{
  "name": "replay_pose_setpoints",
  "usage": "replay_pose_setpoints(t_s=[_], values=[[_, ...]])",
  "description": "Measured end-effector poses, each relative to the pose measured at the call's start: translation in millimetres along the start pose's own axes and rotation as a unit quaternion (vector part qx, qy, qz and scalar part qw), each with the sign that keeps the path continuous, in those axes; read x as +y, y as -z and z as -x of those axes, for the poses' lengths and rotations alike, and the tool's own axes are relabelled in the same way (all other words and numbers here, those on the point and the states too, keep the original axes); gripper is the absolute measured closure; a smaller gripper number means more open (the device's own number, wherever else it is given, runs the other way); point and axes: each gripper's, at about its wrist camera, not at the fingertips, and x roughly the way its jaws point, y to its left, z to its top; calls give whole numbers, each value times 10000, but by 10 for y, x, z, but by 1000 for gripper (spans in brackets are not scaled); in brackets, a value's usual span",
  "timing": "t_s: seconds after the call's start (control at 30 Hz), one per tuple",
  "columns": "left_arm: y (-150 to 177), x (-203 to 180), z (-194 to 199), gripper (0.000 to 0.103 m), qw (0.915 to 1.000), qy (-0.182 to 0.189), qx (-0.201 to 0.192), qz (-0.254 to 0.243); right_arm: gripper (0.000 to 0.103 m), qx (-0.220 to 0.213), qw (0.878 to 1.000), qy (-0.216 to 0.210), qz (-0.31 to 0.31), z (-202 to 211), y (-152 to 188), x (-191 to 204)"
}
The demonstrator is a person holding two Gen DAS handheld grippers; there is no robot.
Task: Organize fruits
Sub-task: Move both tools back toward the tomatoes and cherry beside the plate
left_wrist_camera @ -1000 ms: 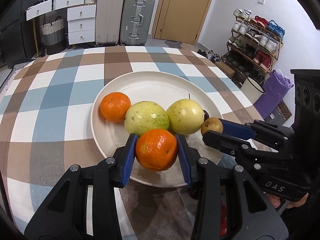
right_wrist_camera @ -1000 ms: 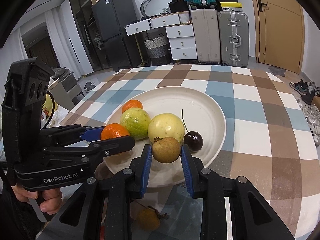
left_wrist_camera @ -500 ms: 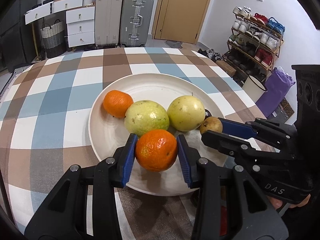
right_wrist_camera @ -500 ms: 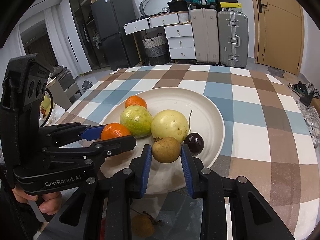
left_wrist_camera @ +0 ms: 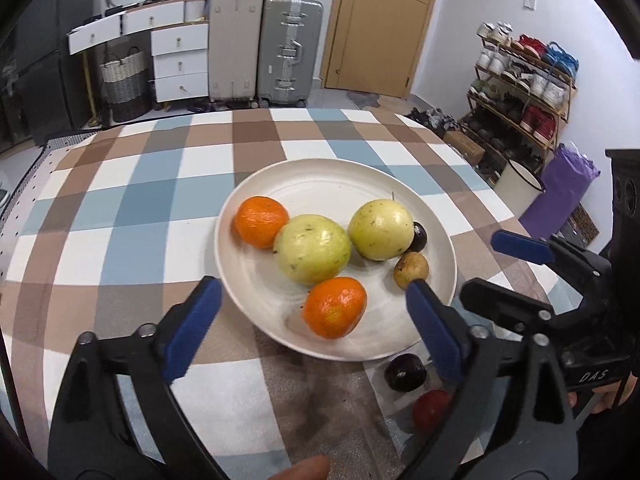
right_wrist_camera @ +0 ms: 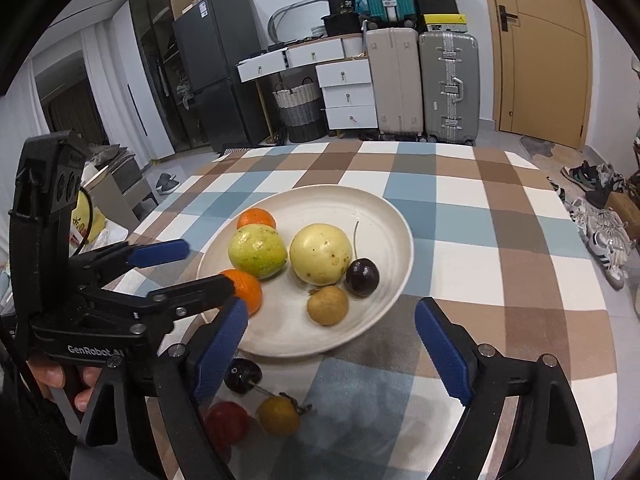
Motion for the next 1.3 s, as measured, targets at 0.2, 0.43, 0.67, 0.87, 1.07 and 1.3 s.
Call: replay_pose_setpoints(t_s=[0.2,0.43,0.67,0.87,1.07,1.3], values=[[93,53,223,1,9999,-88,-72,75,1,29,9998,192,-90,161,64,-40],[242,74,400,1,9997,-239,-5,79,0,120,9996,263,-66,261,153,-17],[404,17,443,1,9995,-281,150,10,0,240,9991,333,-69,302,262,-19],[551,-68,419,1,9991,-262,321,-73,0,371,9986,381,-71,326,373,-51],[679,-133,401,1,9988,-182,454,-93,0,489,9979,417,-63,319,481,-56],[791,-219,408,1,9983,-92,563,-144,0,612,9971,443,-45,302,586,-48]])
